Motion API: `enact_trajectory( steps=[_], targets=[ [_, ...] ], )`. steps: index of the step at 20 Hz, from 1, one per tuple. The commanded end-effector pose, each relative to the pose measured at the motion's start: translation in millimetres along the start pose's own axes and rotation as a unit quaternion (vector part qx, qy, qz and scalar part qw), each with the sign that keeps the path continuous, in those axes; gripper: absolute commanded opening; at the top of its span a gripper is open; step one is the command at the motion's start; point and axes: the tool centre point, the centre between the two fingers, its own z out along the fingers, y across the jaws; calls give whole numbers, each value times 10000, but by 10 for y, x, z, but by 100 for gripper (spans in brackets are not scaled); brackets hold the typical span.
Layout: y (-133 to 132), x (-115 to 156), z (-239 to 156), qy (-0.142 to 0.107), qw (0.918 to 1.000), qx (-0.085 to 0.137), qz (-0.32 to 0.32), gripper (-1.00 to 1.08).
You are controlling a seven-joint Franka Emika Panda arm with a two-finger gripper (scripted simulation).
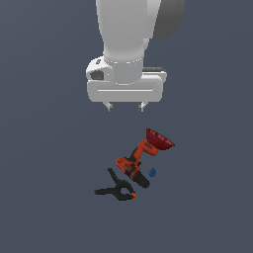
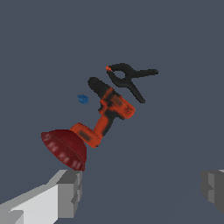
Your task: Pick up a designated object from a clutter of objects.
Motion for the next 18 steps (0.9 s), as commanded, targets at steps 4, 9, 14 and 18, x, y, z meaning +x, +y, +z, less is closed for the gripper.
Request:
enact_trajectory(
  steps=[4, 9, 14, 18],
  targets=[
    [-41, 2, 11, -3, 10000, -4, -69, 28],
    [-127, 5, 34, -7, 9998, -11, -212, 28],
    [-160, -5, 116, -42, 9998, -25, -216, 28],
    [-266, -38, 340, -134, 9996, -62, -248, 28]
  ],
)
